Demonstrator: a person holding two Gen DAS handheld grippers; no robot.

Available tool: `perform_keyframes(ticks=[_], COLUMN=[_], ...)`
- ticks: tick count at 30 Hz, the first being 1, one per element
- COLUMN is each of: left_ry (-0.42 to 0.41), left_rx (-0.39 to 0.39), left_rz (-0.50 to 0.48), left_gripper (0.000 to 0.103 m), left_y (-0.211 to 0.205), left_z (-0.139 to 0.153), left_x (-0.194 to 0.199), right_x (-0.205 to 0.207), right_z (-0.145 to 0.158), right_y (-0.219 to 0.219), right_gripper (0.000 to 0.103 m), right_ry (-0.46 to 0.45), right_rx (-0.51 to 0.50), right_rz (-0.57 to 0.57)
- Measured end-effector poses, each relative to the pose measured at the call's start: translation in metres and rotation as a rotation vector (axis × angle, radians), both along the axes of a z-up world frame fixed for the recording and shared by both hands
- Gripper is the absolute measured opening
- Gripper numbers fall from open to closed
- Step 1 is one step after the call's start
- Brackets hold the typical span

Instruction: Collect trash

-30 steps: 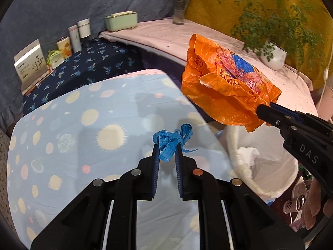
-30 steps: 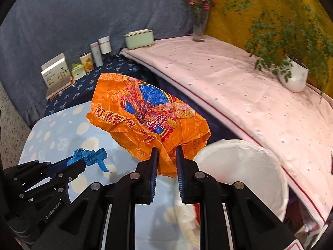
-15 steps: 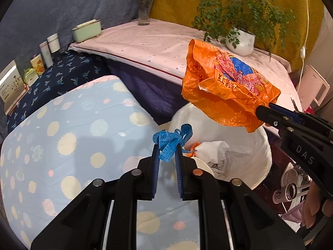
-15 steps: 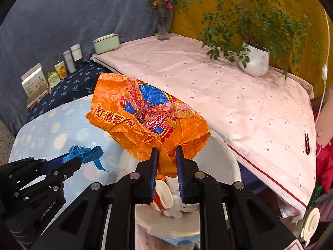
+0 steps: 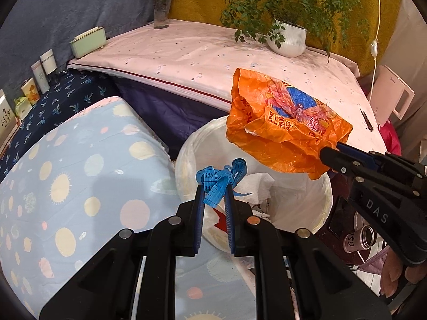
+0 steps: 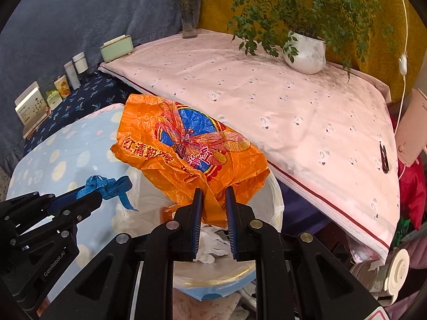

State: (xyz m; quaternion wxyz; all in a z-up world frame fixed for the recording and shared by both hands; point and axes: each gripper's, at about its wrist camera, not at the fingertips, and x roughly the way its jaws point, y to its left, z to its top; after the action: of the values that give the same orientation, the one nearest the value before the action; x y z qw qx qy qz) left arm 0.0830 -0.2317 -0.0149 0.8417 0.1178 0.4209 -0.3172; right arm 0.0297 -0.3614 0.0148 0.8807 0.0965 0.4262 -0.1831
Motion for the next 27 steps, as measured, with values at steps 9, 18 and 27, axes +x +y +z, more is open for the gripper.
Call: perform_keyframes(ticks=[9,18,27], left_ry=[0.017,0.005,-0.005], left_rx=[0.001,-0.007,0.003], left_rz=[-0.030,0.030,0.049], left_gripper=[0.015,0.056,0.057], left_y=[-0.016,-0.013,-0.003], left_z=[-0.007,-0.008,-0.008], left_x=[-0.005,0.002,0.005], right_x=[-0.003,-0.001,0.000], right_z=[-0.006,-0.007,-0.004], right_y=[-0.012,-0.011,-0.009], right_gripper=[0.022,0.035,0.037], right_ry=[0.006,0.000,-0.010], right_rx=[0.027,0.028,0.027], right_rz=[-0.031,-0.034,-0.040])
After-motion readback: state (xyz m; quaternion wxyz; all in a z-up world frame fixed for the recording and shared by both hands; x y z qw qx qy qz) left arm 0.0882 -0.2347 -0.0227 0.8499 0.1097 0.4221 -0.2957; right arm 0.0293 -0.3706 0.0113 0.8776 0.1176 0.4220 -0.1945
